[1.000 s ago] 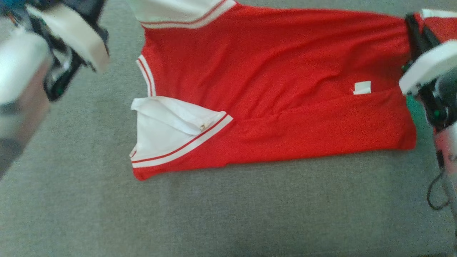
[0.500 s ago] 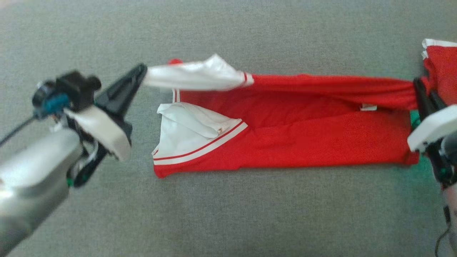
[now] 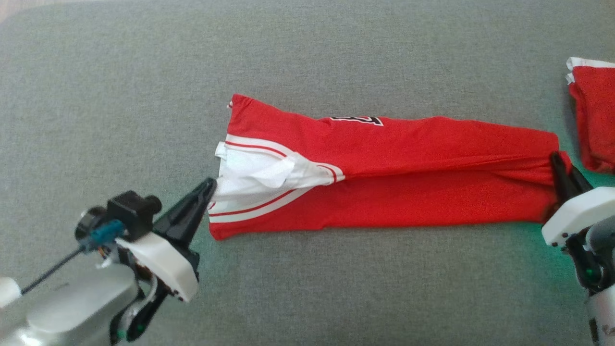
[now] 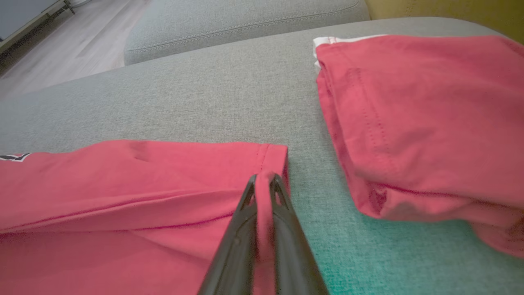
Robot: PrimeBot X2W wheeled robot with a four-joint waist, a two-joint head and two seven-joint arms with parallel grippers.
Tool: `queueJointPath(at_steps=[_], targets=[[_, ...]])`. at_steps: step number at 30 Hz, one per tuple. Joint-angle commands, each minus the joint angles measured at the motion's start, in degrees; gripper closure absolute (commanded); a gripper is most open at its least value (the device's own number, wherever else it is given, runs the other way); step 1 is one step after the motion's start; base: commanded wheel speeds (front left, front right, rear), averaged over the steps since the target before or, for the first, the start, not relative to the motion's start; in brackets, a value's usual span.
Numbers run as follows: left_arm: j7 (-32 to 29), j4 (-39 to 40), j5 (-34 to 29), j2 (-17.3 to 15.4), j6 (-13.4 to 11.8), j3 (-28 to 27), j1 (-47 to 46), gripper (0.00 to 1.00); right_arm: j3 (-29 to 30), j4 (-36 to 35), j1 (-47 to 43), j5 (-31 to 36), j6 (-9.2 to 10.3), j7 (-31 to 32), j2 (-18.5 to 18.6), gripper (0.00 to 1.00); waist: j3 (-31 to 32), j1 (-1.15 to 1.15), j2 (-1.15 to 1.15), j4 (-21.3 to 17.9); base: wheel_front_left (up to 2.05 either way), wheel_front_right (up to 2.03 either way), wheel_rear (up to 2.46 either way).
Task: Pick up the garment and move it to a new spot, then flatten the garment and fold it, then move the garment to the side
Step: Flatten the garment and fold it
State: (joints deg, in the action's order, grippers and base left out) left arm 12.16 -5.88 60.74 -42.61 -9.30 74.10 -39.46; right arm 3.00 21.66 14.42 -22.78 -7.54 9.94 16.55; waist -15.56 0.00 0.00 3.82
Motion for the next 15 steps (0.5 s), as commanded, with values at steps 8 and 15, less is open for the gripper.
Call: queueJointPath(at_steps=[8,15], targets=[[2.6,-3.0,0.6,2.9,-4.6,-5.3,4.7,0.0,2.8,-1.6,-1.8,2.9,0.05,-2.8,-2.9,0.0,3.1,0.0,0.0,-0.5,0.0,0.0,0.0],[2.8,-1.4,-8.2,8.6,-11.9,-15.6,14.4,0.0,5.1,-3.1,-8.1,3.8,0.05,-4.7,-7.7,0.0,7.8,0.0,0.0,-0.1,0.0,0.0,0.0]])
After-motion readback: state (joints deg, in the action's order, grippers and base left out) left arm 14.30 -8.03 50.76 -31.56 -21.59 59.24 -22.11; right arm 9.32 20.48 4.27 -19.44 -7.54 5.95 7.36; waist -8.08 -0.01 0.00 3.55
